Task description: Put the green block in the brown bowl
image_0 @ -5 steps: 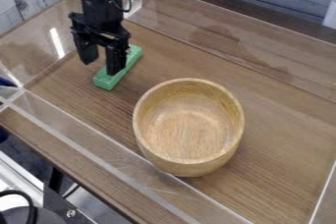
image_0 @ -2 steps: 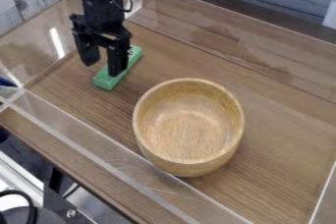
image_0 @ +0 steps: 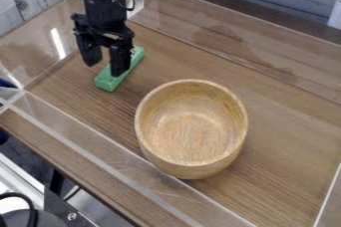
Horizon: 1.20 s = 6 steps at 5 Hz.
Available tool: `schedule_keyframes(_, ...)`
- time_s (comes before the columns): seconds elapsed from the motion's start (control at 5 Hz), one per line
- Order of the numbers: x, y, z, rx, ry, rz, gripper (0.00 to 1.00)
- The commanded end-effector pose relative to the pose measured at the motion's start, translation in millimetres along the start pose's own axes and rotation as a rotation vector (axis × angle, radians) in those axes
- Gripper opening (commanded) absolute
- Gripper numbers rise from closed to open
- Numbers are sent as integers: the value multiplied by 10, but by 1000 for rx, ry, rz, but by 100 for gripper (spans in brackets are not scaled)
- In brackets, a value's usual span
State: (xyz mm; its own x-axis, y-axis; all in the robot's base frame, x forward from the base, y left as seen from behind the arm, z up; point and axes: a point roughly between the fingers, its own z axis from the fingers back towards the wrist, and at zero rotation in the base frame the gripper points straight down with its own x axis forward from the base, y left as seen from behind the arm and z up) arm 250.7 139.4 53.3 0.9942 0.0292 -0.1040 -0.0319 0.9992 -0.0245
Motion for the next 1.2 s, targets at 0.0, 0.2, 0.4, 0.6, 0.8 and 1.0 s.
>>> schedule_keyframes(0.0, 117, 46, 205, 30, -66, -2, 100)
schedule_keyframes(0.2, 122, 39, 195, 29, -63, -1, 100)
schedule_keyframes(0.4, 157, 52, 153, 32, -61, 2, 100)
schedule_keyframes(0.6, 187, 62, 114, 34, -59, 5, 100)
schedule_keyframes(0.8, 216, 71, 72, 37, -57, 9, 100)
schedule_keyframes(1.0, 240, 72, 45, 37, -57, 11, 100)
